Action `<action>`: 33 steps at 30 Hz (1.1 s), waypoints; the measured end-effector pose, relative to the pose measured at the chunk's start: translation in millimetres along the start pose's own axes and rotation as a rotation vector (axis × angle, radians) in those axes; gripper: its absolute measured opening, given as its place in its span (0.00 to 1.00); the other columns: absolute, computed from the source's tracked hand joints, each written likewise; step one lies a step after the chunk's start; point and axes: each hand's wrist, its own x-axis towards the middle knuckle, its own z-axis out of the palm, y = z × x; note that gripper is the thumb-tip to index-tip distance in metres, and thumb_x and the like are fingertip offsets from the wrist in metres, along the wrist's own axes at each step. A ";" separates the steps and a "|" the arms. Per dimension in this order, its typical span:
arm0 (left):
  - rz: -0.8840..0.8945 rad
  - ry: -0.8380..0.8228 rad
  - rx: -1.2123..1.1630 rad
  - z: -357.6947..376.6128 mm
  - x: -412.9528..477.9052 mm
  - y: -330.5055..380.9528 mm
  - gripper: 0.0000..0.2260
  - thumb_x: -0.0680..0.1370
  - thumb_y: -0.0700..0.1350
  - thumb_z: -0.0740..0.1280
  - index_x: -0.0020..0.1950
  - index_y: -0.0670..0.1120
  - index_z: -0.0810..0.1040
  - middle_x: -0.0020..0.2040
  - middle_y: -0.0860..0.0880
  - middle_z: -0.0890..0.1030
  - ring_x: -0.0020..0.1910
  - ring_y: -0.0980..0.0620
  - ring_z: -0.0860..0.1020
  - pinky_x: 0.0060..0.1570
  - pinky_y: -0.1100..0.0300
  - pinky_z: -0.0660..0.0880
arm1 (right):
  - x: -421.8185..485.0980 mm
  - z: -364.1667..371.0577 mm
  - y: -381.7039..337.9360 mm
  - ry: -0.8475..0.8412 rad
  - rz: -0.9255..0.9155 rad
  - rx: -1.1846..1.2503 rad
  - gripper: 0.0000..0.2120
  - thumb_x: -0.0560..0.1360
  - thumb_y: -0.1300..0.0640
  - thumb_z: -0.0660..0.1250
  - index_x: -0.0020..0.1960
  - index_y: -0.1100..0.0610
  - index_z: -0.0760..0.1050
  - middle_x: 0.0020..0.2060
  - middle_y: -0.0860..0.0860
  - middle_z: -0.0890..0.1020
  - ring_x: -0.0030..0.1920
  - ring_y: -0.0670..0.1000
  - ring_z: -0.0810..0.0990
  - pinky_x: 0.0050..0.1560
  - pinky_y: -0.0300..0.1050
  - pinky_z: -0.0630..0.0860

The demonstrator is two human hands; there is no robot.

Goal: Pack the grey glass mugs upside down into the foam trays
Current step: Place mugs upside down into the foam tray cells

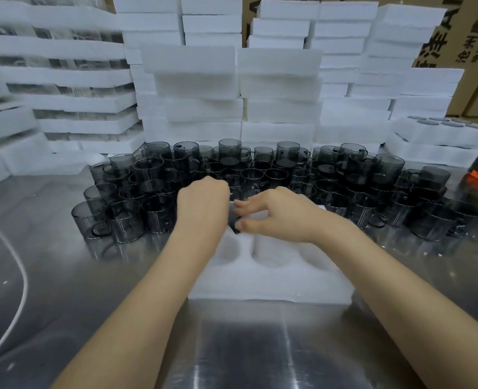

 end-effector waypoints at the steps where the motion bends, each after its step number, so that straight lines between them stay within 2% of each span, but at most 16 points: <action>1: 0.026 -0.009 0.071 -1.0 -0.4 5.1 0.08 0.75 0.34 0.62 0.51 0.43 0.77 0.54 0.44 0.78 0.53 0.42 0.78 0.42 0.55 0.67 | 1.6 -2.7 0.4 -0.005 -0.007 0.001 0.15 0.74 0.40 0.64 0.60 0.38 0.78 0.64 0.34 0.75 0.67 0.46 0.72 0.63 0.52 0.71; 7: 0.085 0.009 0.220 -1.7 1.9 11.0 0.09 0.76 0.35 0.62 0.53 0.43 0.77 0.54 0.45 0.78 0.54 0.43 0.78 0.41 0.56 0.67 | -0.2 5.8 10.1 0.028 -0.082 0.084 0.13 0.77 0.47 0.64 0.60 0.39 0.78 0.64 0.35 0.75 0.65 0.45 0.74 0.60 0.51 0.74; 9: 0.071 0.024 0.174 -1.3 0.5 4.6 0.05 0.76 0.37 0.64 0.50 0.44 0.78 0.51 0.44 0.78 0.50 0.42 0.79 0.40 0.56 0.67 | -5.0 2.6 19.9 0.065 -0.092 0.240 0.13 0.77 0.52 0.67 0.61 0.44 0.79 0.63 0.39 0.77 0.64 0.42 0.75 0.62 0.45 0.74; 10: 0.069 0.035 0.114 -0.4 0.7 -1.5 0.01 0.76 0.40 0.66 0.46 0.44 0.78 0.48 0.44 0.79 0.45 0.41 0.78 0.39 0.56 0.67 | -9.0 -3.2 28.3 0.149 -0.068 0.335 0.13 0.76 0.54 0.68 0.60 0.47 0.80 0.61 0.41 0.79 0.61 0.39 0.76 0.63 0.42 0.74; 11: 0.040 0.059 0.026 2.9 1.4 -8.3 0.06 0.76 0.45 0.67 0.42 0.44 0.77 0.46 0.44 0.79 0.42 0.42 0.76 0.38 0.56 0.67 | -14.0 -11.0 39.7 0.281 -0.029 0.374 0.12 0.75 0.55 0.69 0.58 0.48 0.81 0.58 0.42 0.81 0.59 0.38 0.77 0.64 0.41 0.73; 13: -0.011 0.077 -0.146 6.8 -1.6 -18.7 0.12 0.77 0.54 0.66 0.42 0.46 0.81 0.44 0.47 0.79 0.42 0.43 0.76 0.39 0.57 0.67 | -24.9 -28.0 68.8 0.545 0.086 0.261 0.11 0.75 0.58 0.68 0.55 0.49 0.83 0.54 0.43 0.83 0.56 0.40 0.79 0.64 0.46 0.74; 15: -0.042 0.125 -0.238 9.4 -4.0 -19.6 0.15 0.79 0.55 0.63 0.41 0.47 0.81 0.41 0.48 0.79 0.44 0.41 0.78 0.39 0.56 0.68 | -38.0 -38.8 94.6 0.630 0.222 0.145 0.10 0.76 0.59 0.67 0.54 0.50 0.83 0.50 0.44 0.84 0.54 0.43 0.79 0.62 0.50 0.75; 17: -0.085 0.181 -0.332 10.5 -5.1 -16.2 0.19 0.81 0.53 0.60 0.35 0.45 0.76 0.33 0.48 0.75 0.41 0.40 0.77 0.37 0.55 0.67 | -48.7 -41.5 112.9 0.570 0.302 0.117 0.06 0.76 0.56 0.68 0.50 0.49 0.83 0.46 0.42 0.83 0.52 0.45 0.79 0.58 0.50 0.76; 19: -0.133 0.240 -0.437 10.0 -4.8 -16.3 0.20 0.81 0.51 0.60 0.31 0.45 0.72 0.31 0.48 0.73 0.38 0.40 0.76 0.36 0.55 0.66 | -56.1 -43.1 125.0 0.453 0.335 0.140 0.02 0.74 0.50 0.70 0.44 0.45 0.82 0.44 0.38 0.81 0.51 0.43 0.78 0.50 0.40 0.73; 22: -0.093 0.351 -0.427 9.3 -2.1 -18.5 0.14 0.80 0.48 0.60 0.38 0.47 0.77 0.42 0.49 0.75 0.42 0.44 0.75 0.38 0.55 0.67 | -61.4 -48.0 133.1 0.327 0.353 0.133 0.06 0.69 0.44 0.73 0.41 0.45 0.83 0.47 0.39 0.79 0.49 0.39 0.75 0.44 0.32 0.66; 24: -0.041 0.359 -0.501 7.6 -2.3 -14.4 0.11 0.80 0.47 0.61 0.45 0.49 0.81 0.47 0.51 0.76 0.44 0.48 0.76 0.42 0.54 0.72 | -61.4 -48.6 133.3 0.295 0.340 0.118 0.07 0.67 0.43 0.75 0.41 0.46 0.84 0.50 0.38 0.75 0.52 0.40 0.73 0.46 0.34 0.65; 26: 0.041 0.309 -0.739 4.8 -3.4 -5.4 0.09 0.80 0.46 0.63 0.46 0.51 0.83 0.47 0.52 0.79 0.44 0.52 0.77 0.47 0.58 0.75 | -60.6 -46.9 131.9 0.255 0.328 0.146 0.06 0.66 0.45 0.77 0.40 0.45 0.84 0.52 0.38 0.73 0.55 0.43 0.69 0.53 0.40 0.64; 27: 0.071 0.264 -0.879 2.6 -4.7 -0.2 0.09 0.79 0.45 0.63 0.46 0.52 0.84 0.46 0.53 0.80 0.43 0.54 0.78 0.47 0.63 0.75 | -60.2 -45.8 130.2 0.223 0.313 0.146 0.05 0.65 0.47 0.78 0.39 0.45 0.84 0.53 0.38 0.72 0.57 0.43 0.67 0.56 0.41 0.63; 29: 0.080 0.165 -1.130 -1.9 -8.6 9.2 0.11 0.79 0.43 0.64 0.44 0.56 0.83 0.44 0.53 0.83 0.42 0.53 0.80 0.44 0.61 0.76 | -59.2 -44.8 126.5 0.181 0.275 0.112 0.05 0.66 0.51 0.78 0.38 0.44 0.82 0.53 0.39 0.71 0.60 0.46 0.66 0.58 0.41 0.62; 31: 0.072 0.119 -1.247 -2.7 -11.6 15.5 0.13 0.79 0.41 0.63 0.43 0.56 0.83 0.41 0.56 0.84 0.41 0.56 0.81 0.44 0.61 0.78 | -60.6 -48.9 123.8 0.207 0.267 0.104 0.07 0.68 0.53 0.77 0.37 0.43 0.81 0.52 0.39 0.71 0.61 0.47 0.67 0.60 0.42 0.62; 33: 0.053 0.107 -1.289 -1.1 -13.6 19.7 0.13 0.79 0.39 0.62 0.44 0.53 0.83 0.38 0.56 0.84 0.40 0.62 0.81 0.44 0.68 0.77 | -64.9 -57.8 121.3 0.269 0.284 0.172 0.06 0.69 0.52 0.76 0.37 0.42 0.82 0.52 0.38 0.72 0.60 0.45 0.71 0.63 0.44 0.64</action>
